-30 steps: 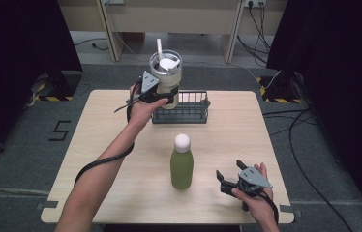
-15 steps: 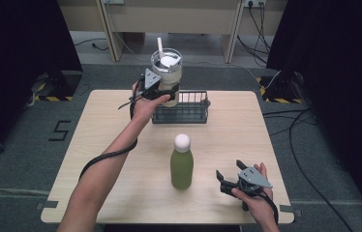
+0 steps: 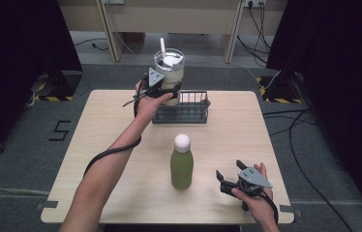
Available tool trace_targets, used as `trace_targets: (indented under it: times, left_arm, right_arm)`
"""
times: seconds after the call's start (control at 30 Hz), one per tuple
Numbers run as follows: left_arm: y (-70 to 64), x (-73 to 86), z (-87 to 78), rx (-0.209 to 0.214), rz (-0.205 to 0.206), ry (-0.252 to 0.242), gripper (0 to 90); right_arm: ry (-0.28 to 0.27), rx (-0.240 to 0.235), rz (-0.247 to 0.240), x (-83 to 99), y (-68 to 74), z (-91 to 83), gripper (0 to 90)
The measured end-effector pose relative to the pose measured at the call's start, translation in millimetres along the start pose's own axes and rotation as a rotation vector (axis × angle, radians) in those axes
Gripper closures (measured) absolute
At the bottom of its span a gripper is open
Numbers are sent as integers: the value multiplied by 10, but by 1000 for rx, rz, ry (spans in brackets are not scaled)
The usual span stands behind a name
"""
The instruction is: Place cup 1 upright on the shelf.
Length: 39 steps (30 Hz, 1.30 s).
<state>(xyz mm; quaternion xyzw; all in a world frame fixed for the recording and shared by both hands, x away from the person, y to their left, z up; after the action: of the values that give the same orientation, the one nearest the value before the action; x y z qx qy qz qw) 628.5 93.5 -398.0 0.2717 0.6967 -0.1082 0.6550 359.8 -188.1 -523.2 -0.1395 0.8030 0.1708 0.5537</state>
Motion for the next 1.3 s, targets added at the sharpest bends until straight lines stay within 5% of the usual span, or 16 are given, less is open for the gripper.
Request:
trace_targets:
  times: [0.47, 0.97, 1.3]
  left_arm:
    - [-22, 93, 90, 2, -4, 24, 100]
    - [-42, 399, 174, -2, -20, 103, 99]
    - [-41, 418, 173, 0, -26, 100, 99]
  right_arm:
    - [6, -1, -1, 14, 7, 8, 146]
    - [6, -2, -3, 15, 6, 11, 147]
    - [7, -5, -6, 17, 13, 14, 146]
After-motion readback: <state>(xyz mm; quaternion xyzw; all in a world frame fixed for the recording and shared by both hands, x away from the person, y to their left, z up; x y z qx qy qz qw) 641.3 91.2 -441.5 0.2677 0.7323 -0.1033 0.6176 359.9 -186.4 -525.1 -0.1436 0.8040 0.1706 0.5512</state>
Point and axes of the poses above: each handheld gripper's, and its own axes: z roughly forward along the jaws, x roughly out of its underside, y roughly to its left, the point moved 4 cm from there along z, roughly forward along the jaws, and after that the axes turned 9 degrees about z, right-handed, at the moved point
